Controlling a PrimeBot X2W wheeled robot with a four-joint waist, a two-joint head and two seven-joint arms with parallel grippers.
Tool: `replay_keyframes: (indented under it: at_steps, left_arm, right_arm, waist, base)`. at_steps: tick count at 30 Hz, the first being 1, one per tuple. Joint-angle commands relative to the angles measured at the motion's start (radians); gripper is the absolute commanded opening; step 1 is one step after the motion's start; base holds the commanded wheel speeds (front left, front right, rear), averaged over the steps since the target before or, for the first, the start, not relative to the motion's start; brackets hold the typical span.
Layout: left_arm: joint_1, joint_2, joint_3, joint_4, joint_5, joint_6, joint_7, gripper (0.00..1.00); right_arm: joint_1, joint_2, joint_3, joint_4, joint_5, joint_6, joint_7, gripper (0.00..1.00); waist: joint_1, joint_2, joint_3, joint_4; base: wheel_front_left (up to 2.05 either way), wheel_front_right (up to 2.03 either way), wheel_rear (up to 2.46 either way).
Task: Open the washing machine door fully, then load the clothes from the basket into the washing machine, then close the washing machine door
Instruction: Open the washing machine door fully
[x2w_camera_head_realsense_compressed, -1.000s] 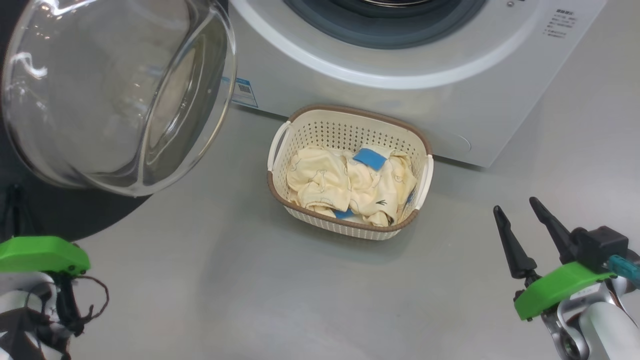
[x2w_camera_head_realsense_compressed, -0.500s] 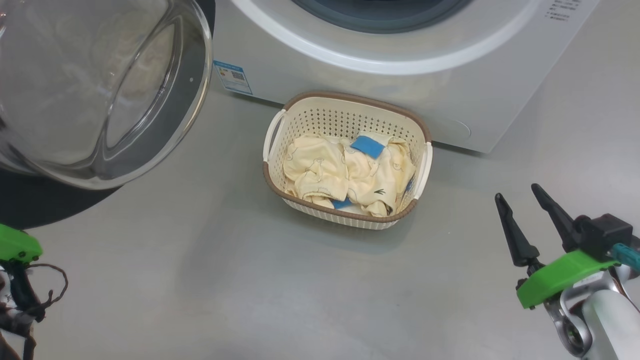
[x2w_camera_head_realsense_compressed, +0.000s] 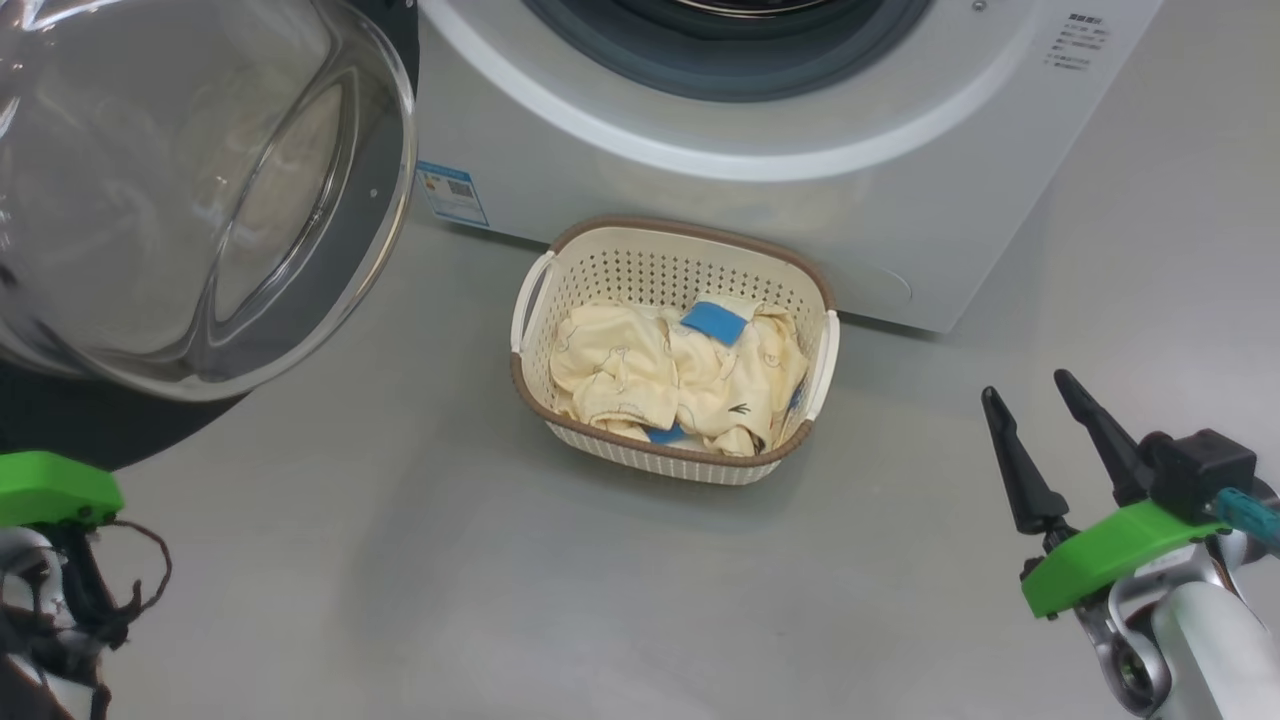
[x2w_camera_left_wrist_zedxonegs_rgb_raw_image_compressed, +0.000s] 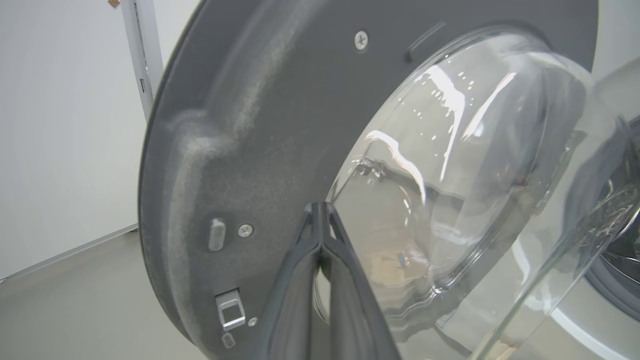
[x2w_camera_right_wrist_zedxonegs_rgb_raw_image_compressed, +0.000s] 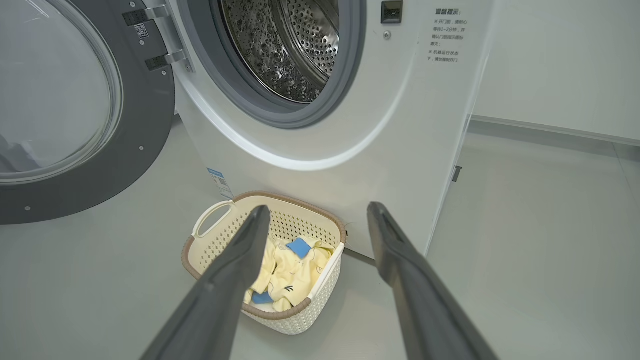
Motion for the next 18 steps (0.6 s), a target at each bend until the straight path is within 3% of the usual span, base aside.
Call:
replay_keyframes:
  at_steps: [1, 18]
  left_arm:
    - [0.004, 0.034, 0.047, -0.059, 0.020, -0.003, -0.011, 0.00]
    - [0.184, 0.032, -0.005, -0.444, 0.106, 0.028, 0.045, 0.00]
  right_arm:
    - [-0.006, 0.000, 0.010, -0.023, 0.006, -0.003, -0.008, 1.00]
    - [0.077, 0.061, -0.018, -0.070, -0.014, -0.003, -0.010, 1.00]
  waist:
    - [0.0000, 0.0000, -0.019, -0.014]
    - [0.0000, 0.0000, -0.125, -0.202]
  base:
    - [0.00, 0.00, 0.00]
    - [0.00, 0.00, 0.00]
